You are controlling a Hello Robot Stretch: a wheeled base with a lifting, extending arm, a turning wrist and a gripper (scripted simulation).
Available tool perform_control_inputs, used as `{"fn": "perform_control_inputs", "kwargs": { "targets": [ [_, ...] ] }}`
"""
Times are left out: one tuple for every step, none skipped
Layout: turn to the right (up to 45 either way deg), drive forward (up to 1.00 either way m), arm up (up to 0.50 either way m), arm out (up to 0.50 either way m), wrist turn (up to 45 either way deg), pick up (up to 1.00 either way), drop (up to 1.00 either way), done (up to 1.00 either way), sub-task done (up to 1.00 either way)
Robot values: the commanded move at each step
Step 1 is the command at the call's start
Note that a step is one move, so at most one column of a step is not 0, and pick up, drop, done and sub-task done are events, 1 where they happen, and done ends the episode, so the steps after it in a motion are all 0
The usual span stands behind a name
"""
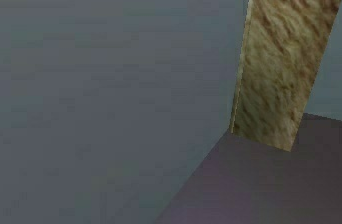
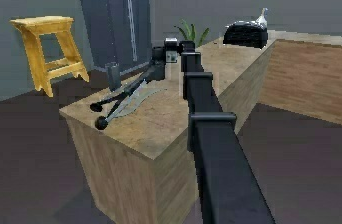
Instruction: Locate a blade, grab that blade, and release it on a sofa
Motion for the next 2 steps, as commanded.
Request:
{"fn": "perform_control_inputs", "kwargs": {
  "targets": [
    [0.0,0.00,0.00,0.00,-12.0,0.00,0.00,0.00,0.00],
    [0.0,0.00,0.00,-0.48,0.0,0.00,0.00,0.00,0.00]
  ]
}}
